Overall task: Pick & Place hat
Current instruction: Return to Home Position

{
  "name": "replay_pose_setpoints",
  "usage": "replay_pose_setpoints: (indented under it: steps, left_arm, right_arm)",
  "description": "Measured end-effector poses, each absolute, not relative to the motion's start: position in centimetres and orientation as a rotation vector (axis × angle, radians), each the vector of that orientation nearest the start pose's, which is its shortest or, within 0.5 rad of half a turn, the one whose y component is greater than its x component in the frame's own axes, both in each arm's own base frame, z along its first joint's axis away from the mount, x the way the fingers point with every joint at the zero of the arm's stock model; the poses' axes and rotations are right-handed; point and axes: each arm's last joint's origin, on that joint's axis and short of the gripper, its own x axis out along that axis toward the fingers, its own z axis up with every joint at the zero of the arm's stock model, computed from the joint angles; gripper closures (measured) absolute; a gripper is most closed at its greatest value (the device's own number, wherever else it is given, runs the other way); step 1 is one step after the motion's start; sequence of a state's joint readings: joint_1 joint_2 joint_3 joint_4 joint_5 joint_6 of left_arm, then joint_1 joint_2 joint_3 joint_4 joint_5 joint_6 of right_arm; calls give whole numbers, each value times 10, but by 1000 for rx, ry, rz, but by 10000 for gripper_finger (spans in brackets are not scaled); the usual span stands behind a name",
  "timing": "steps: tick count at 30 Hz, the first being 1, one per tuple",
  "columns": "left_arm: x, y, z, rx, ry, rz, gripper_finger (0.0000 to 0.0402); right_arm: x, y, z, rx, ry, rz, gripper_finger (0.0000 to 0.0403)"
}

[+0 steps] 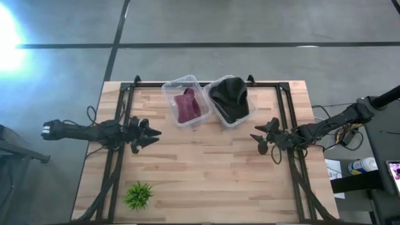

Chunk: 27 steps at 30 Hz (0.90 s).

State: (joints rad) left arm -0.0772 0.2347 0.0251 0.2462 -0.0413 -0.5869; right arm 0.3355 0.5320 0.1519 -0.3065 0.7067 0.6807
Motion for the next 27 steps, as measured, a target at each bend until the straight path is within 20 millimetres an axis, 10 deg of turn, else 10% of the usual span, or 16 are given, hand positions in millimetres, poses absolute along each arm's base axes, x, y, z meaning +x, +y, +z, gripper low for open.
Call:
replay_pose_setpoints:
  steps: [9, 27]
  left_arm:
    - [97, 2, 175, -31, -94, 77, 211]
    - [101, 3, 165, -185, 11, 85, 211]
  right_arm:
    - [108, 18, 133, 284, 483, -545, 170]
    - [110, 18, 137, 291, 473, -542, 170]
